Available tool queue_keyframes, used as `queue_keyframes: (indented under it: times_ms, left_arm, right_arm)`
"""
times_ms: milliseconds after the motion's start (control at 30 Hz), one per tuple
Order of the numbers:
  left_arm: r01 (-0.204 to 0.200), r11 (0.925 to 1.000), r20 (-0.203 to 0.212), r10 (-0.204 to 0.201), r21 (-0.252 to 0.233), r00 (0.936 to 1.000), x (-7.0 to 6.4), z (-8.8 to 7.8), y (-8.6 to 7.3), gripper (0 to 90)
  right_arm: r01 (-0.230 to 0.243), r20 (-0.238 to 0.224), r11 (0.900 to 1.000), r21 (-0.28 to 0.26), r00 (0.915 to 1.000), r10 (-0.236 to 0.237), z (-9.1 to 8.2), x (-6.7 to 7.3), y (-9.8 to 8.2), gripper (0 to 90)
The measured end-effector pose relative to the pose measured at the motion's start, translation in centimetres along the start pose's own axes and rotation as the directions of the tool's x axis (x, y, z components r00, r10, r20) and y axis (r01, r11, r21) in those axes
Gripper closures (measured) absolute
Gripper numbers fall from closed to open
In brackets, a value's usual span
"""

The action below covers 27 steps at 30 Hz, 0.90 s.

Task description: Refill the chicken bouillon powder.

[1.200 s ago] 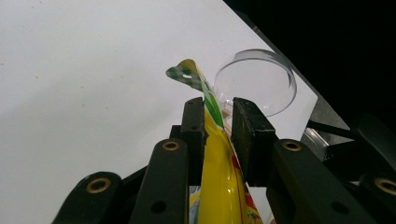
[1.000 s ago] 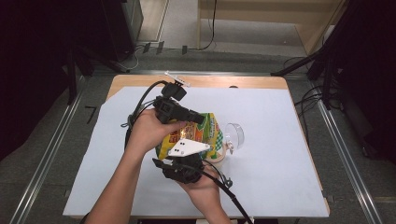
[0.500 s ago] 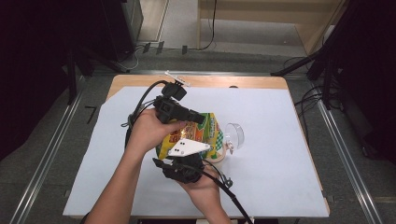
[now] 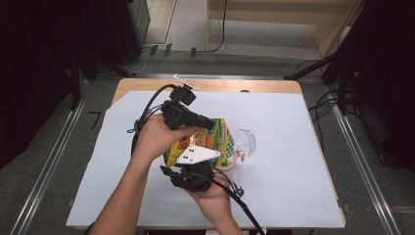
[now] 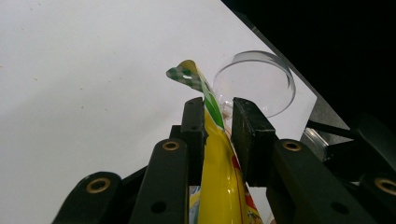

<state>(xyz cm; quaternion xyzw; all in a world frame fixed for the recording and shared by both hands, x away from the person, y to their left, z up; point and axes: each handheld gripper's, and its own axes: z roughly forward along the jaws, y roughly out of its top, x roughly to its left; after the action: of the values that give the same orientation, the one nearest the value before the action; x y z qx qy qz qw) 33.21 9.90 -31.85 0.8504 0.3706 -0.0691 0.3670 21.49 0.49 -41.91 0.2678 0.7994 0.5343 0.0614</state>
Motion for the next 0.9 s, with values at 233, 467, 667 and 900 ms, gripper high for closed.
queue_keyframes:
  times_ms: [233, 467, 667, 900]
  left_arm:
    - [0.000, 1.0000, 0.002, 0.000, 0.000, 1.0000, 0.02, 0.00, 0.01, 75.5]
    - [0.002, 1.0000, 0.001, -0.002, -0.002, 1.0000, -0.03, 0.05, 0.04, 75.5]
    - [0.001, 1.0000, 0.002, -0.001, -0.003, 1.0000, -0.03, 0.02, 0.04, 75.5]
    - [0.003, 1.0000, 0.005, -0.003, -0.005, 1.0000, 0.01, -0.04, 0.05, 75.5]
  right_arm:
    - [0.002, 0.002, 1.000, 0.000, 1.0000, -0.002, 0.00, -0.01, 0.02, 68.9]
    - [0.000, 0.003, 1.000, 0.000, 1.0000, 0.000, -0.04, -0.03, 0.01, 68.9]
    - [0.001, 0.004, 1.000, 0.000, 1.0000, -0.001, -0.03, -0.02, 0.02, 68.9]
    - [0.001, 0.004, 1.000, 0.000, 1.0000, -0.001, -0.02, 0.00, 0.09, 68.9]
